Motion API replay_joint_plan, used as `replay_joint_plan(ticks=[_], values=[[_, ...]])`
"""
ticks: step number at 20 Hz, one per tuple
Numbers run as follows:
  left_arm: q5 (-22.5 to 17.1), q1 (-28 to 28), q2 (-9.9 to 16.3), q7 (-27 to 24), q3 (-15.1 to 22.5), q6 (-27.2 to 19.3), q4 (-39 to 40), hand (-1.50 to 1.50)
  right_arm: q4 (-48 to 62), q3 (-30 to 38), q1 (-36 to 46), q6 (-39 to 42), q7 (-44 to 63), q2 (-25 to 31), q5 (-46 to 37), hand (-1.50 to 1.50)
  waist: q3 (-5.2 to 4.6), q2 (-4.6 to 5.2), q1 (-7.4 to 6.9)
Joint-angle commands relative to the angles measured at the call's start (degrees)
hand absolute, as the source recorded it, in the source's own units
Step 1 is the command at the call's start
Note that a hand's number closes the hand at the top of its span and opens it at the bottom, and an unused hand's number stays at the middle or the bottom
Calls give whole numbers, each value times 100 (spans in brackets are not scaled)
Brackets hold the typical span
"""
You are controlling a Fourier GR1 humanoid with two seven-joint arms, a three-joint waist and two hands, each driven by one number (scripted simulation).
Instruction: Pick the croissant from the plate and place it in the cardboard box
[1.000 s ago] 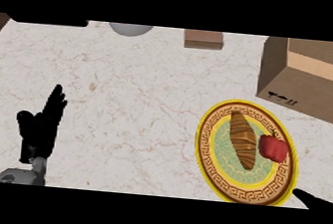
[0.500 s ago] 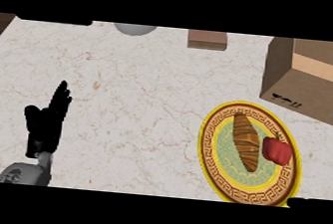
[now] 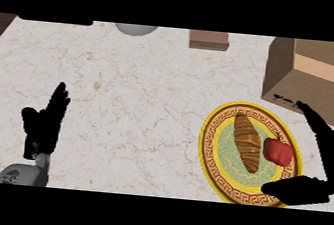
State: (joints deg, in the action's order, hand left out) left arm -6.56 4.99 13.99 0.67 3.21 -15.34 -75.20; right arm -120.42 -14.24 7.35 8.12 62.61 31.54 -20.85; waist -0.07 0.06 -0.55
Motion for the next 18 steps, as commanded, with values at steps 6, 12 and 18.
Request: replay_joint_plan(ticks=[6,12,18], values=[[145,50,-41,42,-64,30,10,0,302,-590,378,171,1170,-801,-597,-150,2,-13,43],[233,-147,-257,-243,-31,-30,172,0,859,-442,1001,611,1423,-1043,-480,-150,-1,-6,18],[198,209,-171,72,-245,-55,158,0,903,-237,732,647,1236,-1120,-689,-150,3,-14,75]])
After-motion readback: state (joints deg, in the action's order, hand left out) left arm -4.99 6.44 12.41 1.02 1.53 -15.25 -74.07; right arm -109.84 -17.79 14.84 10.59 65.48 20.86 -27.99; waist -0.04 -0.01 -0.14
